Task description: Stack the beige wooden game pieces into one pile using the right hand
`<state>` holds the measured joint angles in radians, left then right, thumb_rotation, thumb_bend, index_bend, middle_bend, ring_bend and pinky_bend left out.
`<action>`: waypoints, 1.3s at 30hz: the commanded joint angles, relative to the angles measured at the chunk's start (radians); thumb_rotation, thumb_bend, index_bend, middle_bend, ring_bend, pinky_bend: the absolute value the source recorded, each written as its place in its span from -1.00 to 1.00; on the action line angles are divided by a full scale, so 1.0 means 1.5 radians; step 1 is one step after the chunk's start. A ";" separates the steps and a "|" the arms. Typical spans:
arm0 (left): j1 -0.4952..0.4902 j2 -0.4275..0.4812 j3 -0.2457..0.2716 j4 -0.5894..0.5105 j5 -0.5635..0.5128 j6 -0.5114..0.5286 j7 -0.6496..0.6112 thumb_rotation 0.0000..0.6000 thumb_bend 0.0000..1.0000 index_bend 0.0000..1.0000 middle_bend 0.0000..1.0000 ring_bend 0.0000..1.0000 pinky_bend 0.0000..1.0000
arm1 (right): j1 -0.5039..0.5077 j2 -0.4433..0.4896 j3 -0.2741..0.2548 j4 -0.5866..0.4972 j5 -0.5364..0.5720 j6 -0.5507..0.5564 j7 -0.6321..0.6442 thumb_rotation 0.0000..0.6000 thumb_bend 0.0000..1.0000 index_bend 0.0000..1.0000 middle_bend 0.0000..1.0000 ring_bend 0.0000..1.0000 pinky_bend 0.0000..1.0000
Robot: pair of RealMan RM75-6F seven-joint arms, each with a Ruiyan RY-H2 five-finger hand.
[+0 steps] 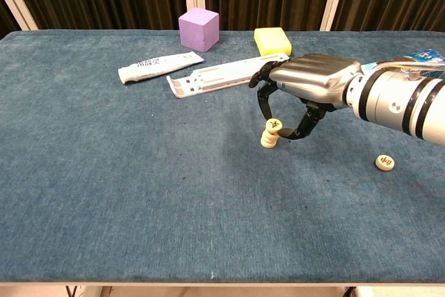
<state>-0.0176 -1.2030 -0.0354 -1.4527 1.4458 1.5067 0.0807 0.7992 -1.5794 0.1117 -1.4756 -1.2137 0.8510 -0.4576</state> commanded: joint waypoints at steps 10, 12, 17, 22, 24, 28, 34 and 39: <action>0.002 -0.001 0.001 0.003 0.000 0.001 -0.002 1.00 -1.00 -0.64 -0.72 -0.85 -1.00 | 0.002 0.001 -0.006 -0.002 0.003 0.002 0.000 1.00 -0.04 -0.04 -0.64 -0.83 -0.72; 0.002 -0.002 0.001 0.004 -0.001 0.000 -0.003 1.00 -1.00 -0.64 -0.72 -0.85 -1.00 | 0.003 0.001 -0.008 -0.002 0.001 0.003 0.001 1.00 -0.04 -0.07 -0.64 -0.83 -0.72; 0.003 -0.002 0.000 0.005 -0.001 0.001 -0.005 1.00 -1.00 -0.64 -0.72 -0.85 -1.00 | 0.001 0.004 -0.011 -0.004 -0.008 0.009 0.008 1.00 -0.05 -0.13 -0.64 -0.83 -0.72; 0.004 -0.004 0.001 0.008 -0.001 0.002 -0.009 1.00 -1.00 -0.64 -0.72 -0.85 -1.00 | -0.028 0.032 -0.018 -0.027 -0.036 0.061 0.028 1.00 -0.06 -0.20 -0.64 -0.83 -0.72; 0.005 -0.004 0.001 0.010 -0.001 0.001 -0.011 1.00 -1.00 -0.64 -0.72 -0.85 -1.00 | -0.045 0.052 -0.029 -0.041 -0.046 0.082 0.030 1.00 -0.10 -0.19 -0.64 -0.83 -0.72; 0.005 -0.004 0.000 0.013 -0.003 0.001 -0.015 1.00 -1.00 -0.64 -0.72 -0.85 -1.00 | -0.095 0.105 -0.062 -0.075 -0.051 0.124 0.038 1.00 -0.22 -0.15 -0.64 -0.83 -0.72; 0.004 -0.006 0.001 0.014 0.001 0.002 -0.014 1.00 -1.00 -0.64 -0.72 -0.85 -1.00 | -0.160 0.151 -0.114 -0.079 -0.064 0.158 0.064 1.00 -0.24 -0.11 -0.64 -0.83 -0.71; 0.001 -0.008 0.001 0.010 0.009 0.004 -0.011 1.00 -1.00 -0.64 -0.72 -0.85 -1.00 | -0.184 0.148 -0.132 -0.052 -0.075 0.155 0.087 1.00 -0.24 -0.07 -0.64 -0.83 -0.71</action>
<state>-0.0153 -1.2149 -0.0340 -1.4369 1.4588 1.5121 0.0645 0.5313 -1.3544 -0.0802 -1.5667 -1.3213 1.0866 -0.3378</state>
